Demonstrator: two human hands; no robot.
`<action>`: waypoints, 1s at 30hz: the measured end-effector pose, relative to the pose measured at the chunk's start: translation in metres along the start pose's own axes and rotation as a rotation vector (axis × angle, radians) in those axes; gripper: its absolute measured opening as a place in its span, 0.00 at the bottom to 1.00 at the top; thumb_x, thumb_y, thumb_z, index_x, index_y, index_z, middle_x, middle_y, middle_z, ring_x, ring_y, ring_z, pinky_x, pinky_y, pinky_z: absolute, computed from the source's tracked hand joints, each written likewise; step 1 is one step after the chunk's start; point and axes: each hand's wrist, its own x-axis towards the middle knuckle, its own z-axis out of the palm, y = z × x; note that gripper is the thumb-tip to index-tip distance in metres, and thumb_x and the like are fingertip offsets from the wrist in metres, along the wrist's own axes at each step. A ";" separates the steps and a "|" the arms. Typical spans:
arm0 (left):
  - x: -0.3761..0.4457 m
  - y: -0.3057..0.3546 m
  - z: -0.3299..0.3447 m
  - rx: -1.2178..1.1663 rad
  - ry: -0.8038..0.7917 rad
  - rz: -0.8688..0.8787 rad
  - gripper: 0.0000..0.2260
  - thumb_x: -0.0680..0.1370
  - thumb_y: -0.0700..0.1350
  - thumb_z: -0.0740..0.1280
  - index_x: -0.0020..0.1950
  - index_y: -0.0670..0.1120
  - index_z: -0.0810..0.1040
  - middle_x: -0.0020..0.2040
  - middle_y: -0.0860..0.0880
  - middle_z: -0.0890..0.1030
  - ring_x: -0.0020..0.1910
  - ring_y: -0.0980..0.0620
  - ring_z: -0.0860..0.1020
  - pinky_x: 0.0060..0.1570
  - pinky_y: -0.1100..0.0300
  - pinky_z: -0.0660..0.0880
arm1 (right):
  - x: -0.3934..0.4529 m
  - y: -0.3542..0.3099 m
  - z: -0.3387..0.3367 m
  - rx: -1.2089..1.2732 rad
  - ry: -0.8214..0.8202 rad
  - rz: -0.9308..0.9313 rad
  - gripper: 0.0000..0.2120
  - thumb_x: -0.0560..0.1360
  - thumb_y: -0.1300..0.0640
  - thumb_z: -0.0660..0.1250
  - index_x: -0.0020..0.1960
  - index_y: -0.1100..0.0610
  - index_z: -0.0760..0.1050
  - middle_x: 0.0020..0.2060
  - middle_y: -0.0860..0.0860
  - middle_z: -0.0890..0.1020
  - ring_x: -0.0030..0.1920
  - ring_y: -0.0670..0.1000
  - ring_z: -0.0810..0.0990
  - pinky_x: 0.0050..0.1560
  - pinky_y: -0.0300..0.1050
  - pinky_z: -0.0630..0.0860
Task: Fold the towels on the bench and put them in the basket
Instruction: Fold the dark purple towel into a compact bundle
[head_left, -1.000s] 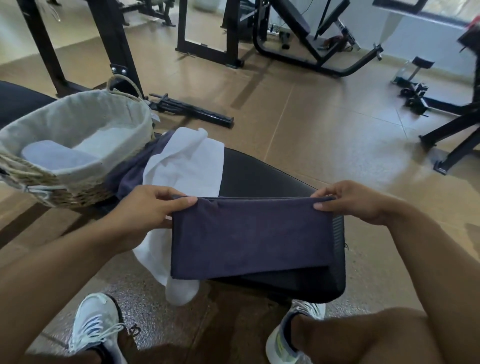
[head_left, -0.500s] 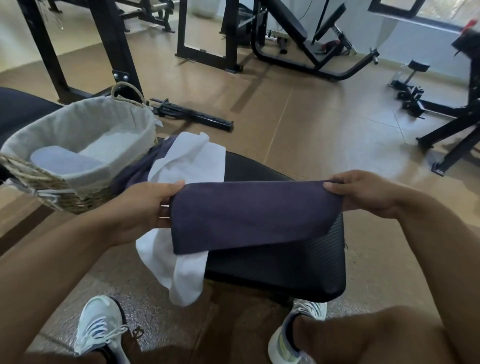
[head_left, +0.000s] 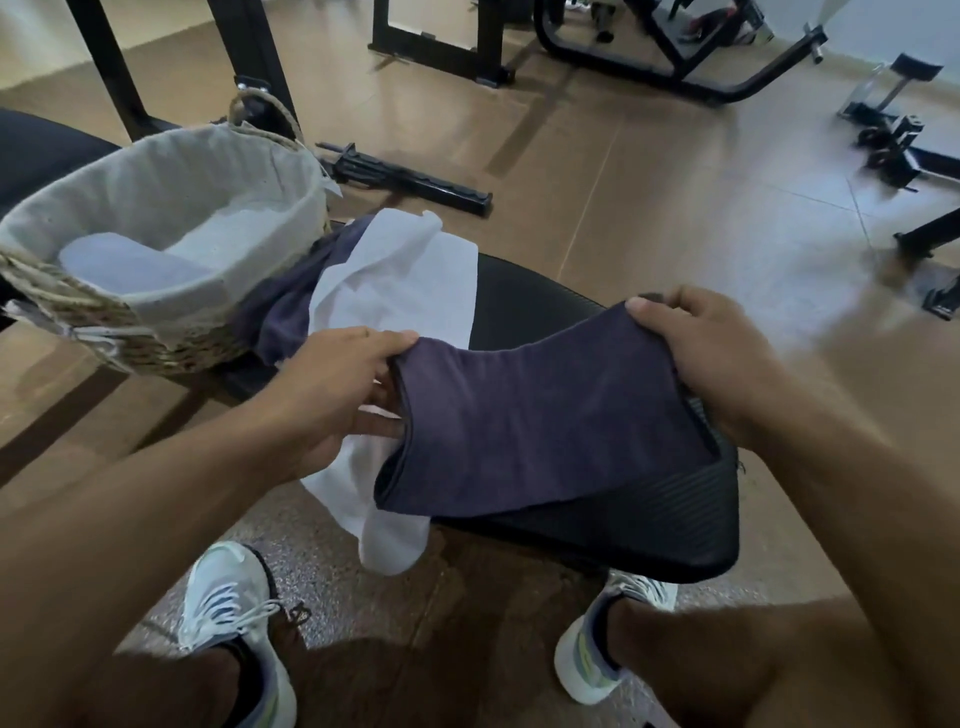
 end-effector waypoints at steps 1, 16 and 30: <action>-0.005 0.001 0.004 -0.023 -0.018 0.016 0.09 0.82 0.47 0.67 0.47 0.42 0.77 0.34 0.46 0.74 0.28 0.51 0.76 0.25 0.59 0.76 | -0.011 -0.009 0.006 0.079 -0.003 -0.016 0.10 0.79 0.48 0.68 0.42 0.51 0.77 0.36 0.49 0.80 0.37 0.49 0.78 0.39 0.47 0.73; -0.046 -0.005 0.023 -0.121 -0.218 0.141 0.09 0.77 0.44 0.69 0.43 0.40 0.74 0.36 0.40 0.78 0.32 0.47 0.80 0.33 0.54 0.80 | -0.082 -0.043 0.056 0.154 -0.320 -0.205 0.08 0.77 0.48 0.71 0.49 0.50 0.75 0.33 0.57 0.82 0.30 0.59 0.81 0.29 0.55 0.80; -0.050 -0.008 0.022 -0.192 -0.128 0.119 0.11 0.77 0.46 0.70 0.43 0.39 0.77 0.34 0.43 0.81 0.32 0.48 0.81 0.33 0.55 0.81 | -0.100 -0.040 0.058 -0.477 -0.344 -0.517 0.28 0.71 0.34 0.70 0.66 0.37 0.63 0.56 0.37 0.76 0.51 0.43 0.79 0.51 0.47 0.78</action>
